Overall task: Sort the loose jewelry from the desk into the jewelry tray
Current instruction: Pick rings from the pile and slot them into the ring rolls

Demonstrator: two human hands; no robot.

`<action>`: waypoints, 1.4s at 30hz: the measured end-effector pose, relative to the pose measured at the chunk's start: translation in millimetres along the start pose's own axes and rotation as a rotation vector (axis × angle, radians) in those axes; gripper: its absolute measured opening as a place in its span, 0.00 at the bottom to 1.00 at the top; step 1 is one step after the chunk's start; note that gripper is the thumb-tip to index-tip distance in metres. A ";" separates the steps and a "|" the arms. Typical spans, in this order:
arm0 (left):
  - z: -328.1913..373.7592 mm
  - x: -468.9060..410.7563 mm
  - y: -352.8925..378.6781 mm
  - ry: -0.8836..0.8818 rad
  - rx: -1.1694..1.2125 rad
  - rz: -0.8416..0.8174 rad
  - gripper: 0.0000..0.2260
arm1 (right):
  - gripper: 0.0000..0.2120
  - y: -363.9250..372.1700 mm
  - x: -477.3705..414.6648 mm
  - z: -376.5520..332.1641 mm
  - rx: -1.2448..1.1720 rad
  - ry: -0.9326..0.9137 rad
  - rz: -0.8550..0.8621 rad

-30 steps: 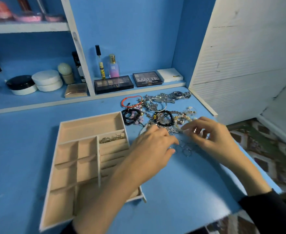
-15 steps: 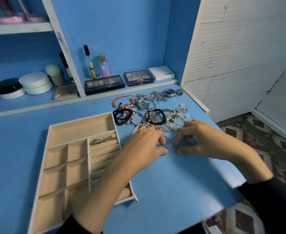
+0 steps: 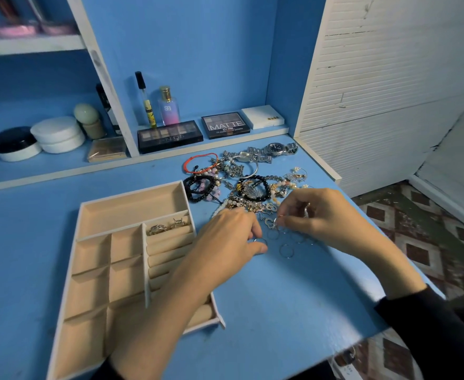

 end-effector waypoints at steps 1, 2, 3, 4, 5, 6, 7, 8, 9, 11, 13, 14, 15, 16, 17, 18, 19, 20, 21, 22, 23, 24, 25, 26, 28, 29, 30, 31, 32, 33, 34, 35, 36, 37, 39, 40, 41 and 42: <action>-0.5 -0.2 0.2 -0.005 0.010 -0.003 0.08 | 0.05 -0.3 -0.1 0.9 -0.018 0.005 0.018; -0.9 -0.1 0.6 -0.012 0.025 -0.008 0.08 | 0.05 0.1 -0.3 1.5 -0.031 0.009 0.032; -1.3 0.0 1.4 -0.021 0.043 -0.015 0.08 | 0.05 0.7 -0.2 1.8 -0.042 0.012 0.047; -1.8 0.3 2.3 -0.030 0.064 -0.023 0.08 | 0.05 1.2 0.0 1.8 -0.051 0.015 0.063; -2.5 0.7 2.9 -0.039 0.086 -0.029 0.07 | 0.05 1.6 -0.1 1.5 -0.055 0.015 0.078; -3.4 1.1 3.0 -0.046 0.110 -0.029 0.07 | 0.06 1.7 0.0 1.0 -0.051 0.014 0.093; -4.3 1.7 2.5 -0.051 0.133 -0.024 0.07 | 0.06 1.6 -0.3 0.4 -0.039 0.012 0.106; -4.9 2.5 1.2 -0.053 0.152 -0.015 0.06 | 0.06 1.3 -0.6 -0.3 -0.022 0.009 0.119; -5.6 3.2 -0.5 -0.053 0.163 -0.005 0.05 | 0.07 1.0 -0.9 -0.8 -0.007 0.008 0.129; -7.8 5.0 -5.8 -0.053 0.166 0.029 0.04 | 0.05 0.7 -1.7 -1.2 0.013 0.004 0.145; -11.7 7.0 -12.7 -0.062 0.181 0.070 0.02 | 0.04 -0.4 -2.1 -2.1 0.022 -0.006 0.170; -14.5 8.1 -16.4 -0.069 0.196 0.091 0.02 | 0.04 -1.0 -2.5 -2.9 0.026 -0.012 0.183; -17.5 9.6 -20.6 -0.074 0.209 0.114 0.02 | 0.04 -1.2 -3.1 -3.8 0.033 -0.018 0.192; -20.4 11.5 -25.0 -0.075 0.219 0.137 0.03 | 0.04 -0.8 -3.9 -5.1 0.044 -0.024 0.195; -23.4 13.9 -29.7 -0.074 0.225 0.160 0.03 | 0.04 0.4 -4.9 -7.1 0.054 -0.032 0.194; -26.5 16.6 -34.6 -0.075 0.231 0.182 0.03 | 0.04 1.7 -5.6 -9.2 0.061 -0.039 0.195; -30.2 19.8 -39.7 -0.078 0.242 0.205 0.03 | 0.05 3.1 -6.5 -11.4 0.061 -0.048 0.200; -34.2 23.3 -45.1 -0.082 0.260 0.231 0.03 | 0.05 4.1 -7.1 -14.3 0.054 -0.059 0.212; -38.4 27.2 -51.0 -0.086 0.279 0.260 0.04 | 0.05 5.5 -7.9 -17.5 0.041 -0.070 0.225; -43.0 31.3 -57.5 -0.090 0.292 0.292 0.05 | 0.05 7.5 -8.6 -21.2 0.018 -0.080 0.237; -48.1 35.9 -64.6 -0.098 0.301 0.331 0.05 | 0.04 10.6 -9.8 -25.4 -0.018 -0.086 0.246; -54.5 41.0 -72.0 -0.112 0.310 0.373 0.06 | 0.04 15.0 -11.0 -30.1 -0.062 -0.092 0.249; -62.1 46.7 -79.2 -0.133 0.325 0.414 0.06 | 0.04 21.1 -12.6 -35.6 -0.109 -0.099 0.244; -70.1 53.2 -86.0 -0.155 0.345 0.451 0.06 | 0.04 29.0 -14.3 -42.2 -0.154 -0.110 0.231; -85.1 65.3 -97.6 -0.183 0.357 0.508 0.08 | 0.05 47.5 -18.1 -57.1 -0.215 -0.145 0.196; -91.4 70.2 -102.0 -0.189 0.348 0.525 0.09 | 0.06 57.0 -19.7 -65.0 -0.227 -0.168 0.176; -96.8 74.4 -105.4 -0.191 0.340 0.537 0.10 | 0.06 66.7 -21.3 -72.7 -0.228 -0.193 0.153; -101.3 77.6 -107.9 -0.191 0.331 0.546 0.10 | 0.05 76.2 -22.9 -79.9 -0.226 -0.214 0.128; -105.5 80.3 -109.0 -0.191 0.320 0.549 0.10 | 0.04 85.0 -24.4 -86.0 -0.219 -0.232 0.102; -108.9 82.4 -109.0 -0.191 0.309 0.548 0.10 | 0.02 92.1 -25.6 -91.3 -0.215 -0.247 0.081; -112.2 84.2 -108.4 -0.191 0.300 0.549 0.10 | 0.01 97.2 -25.9 -95.4 -0.216 -0.263 0.070; -115.5 85.7 -107.4 -0.190 0.294 0.553 0.09 | 0.02 101.1 -26.0 -98.5 -0.216 -0.280 0.062; -118.2 86.9 -106.4 -0.189 0.291 0.559 0.09 | 0.02 104.5 -25.5 -101.3 -0.204 -0.302 0.050; -120.4 87.3 -105.3 -0.187 0.291 0.562 0.08 | 0.02 107.7 -24.9 -103.6 -0.179 -0.325 0.038; -122.8 86.7 -103.4 -0.178 0.293 0.558 0.08 | 0.02 112.0 -23.3 -107.6 -0.121 -0.368 0.022; -123.4 86.0 -102.5 -0.177 0.301 0.553 0.08 | 0.01 113.1 -23.1 -108.6 -0.100 -0.385 0.022; -124.4 85.4 -101.4 -0.181 0.320 0.549 0.09 | 0.01 113.4 -22.5 -109.8 -0.084 -0.400 0.027; -125.6 85.3 -100.5 -0.188 0.344 0.544 0.09 | 0.01 113.9 -22.1 -110.9 -0.073 -0.414 0.034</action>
Point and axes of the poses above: each hand's wrist, its own x-axis away from the middle knuckle, its own y-axis out of the palm, z = x × y, the point moved 9 cm from there along -x, towards the middle knuckle, and after that the axes turned 2 degrees about -x, right-handed, at the moved point
